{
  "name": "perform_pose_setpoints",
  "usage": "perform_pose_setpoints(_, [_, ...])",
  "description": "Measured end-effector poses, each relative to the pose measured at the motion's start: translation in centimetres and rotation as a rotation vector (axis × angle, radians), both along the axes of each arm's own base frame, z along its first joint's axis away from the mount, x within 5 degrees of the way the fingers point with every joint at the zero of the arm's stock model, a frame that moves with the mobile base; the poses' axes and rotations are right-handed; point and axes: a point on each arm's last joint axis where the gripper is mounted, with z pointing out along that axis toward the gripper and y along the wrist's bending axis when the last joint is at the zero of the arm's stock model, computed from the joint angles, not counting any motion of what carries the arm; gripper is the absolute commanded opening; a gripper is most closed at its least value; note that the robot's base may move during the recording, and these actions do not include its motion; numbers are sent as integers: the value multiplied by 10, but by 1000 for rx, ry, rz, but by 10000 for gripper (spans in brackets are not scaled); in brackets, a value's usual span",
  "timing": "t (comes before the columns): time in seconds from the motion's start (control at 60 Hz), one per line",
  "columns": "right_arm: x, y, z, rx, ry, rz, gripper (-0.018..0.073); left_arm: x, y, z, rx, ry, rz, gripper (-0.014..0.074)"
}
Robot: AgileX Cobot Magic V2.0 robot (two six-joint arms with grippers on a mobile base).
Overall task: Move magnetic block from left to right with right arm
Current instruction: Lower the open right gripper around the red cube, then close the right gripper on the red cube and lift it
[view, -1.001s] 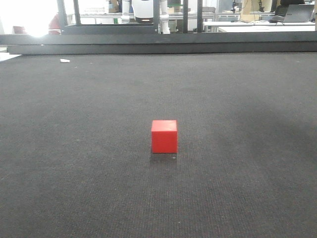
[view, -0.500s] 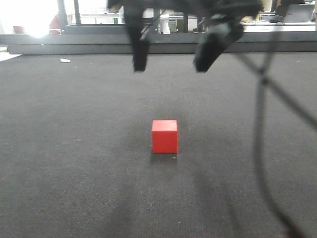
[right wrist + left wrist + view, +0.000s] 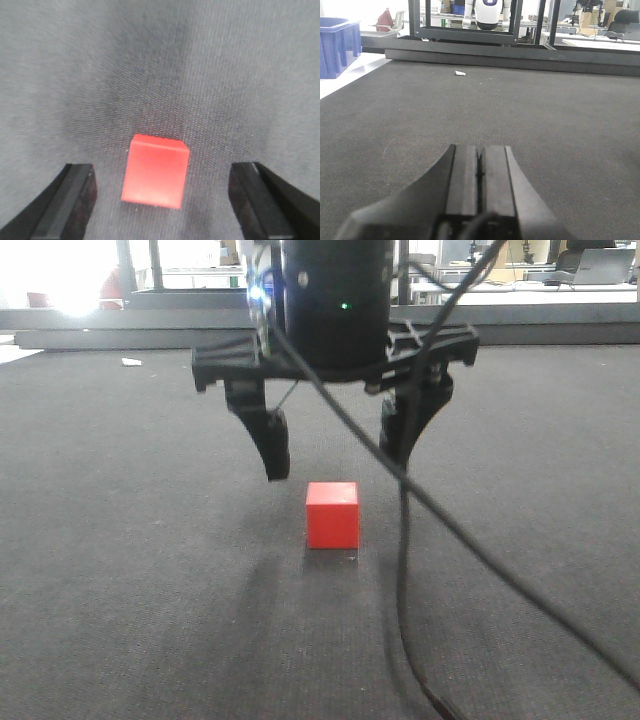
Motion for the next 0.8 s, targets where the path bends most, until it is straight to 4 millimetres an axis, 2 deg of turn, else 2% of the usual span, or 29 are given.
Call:
perform_pose_setpoints(0.367, [12, 5, -33, -16, 51, -21, 622, 0, 0, 0, 0, 0, 0, -116])
perform_pose_setpoints(0.484, [13, 8, -37, 3, 53, -20, 513, 0, 0, 0, 0, 0, 0, -116])
perform_pose_setpoints(0.534, [14, 9, -37, 11, 49, -19, 412, 0, 0, 0, 0, 0, 0, -116])
perform_pose_setpoints(0.684, [16, 8, -36, 30, 46, -26, 190, 0, 0, 0, 0, 0, 0, -116])
perform_pose_setpoints(0.801, [18, 6, -36, 36, 48, -35, 162, 0, 0, 0, 0, 0, 0, -116])
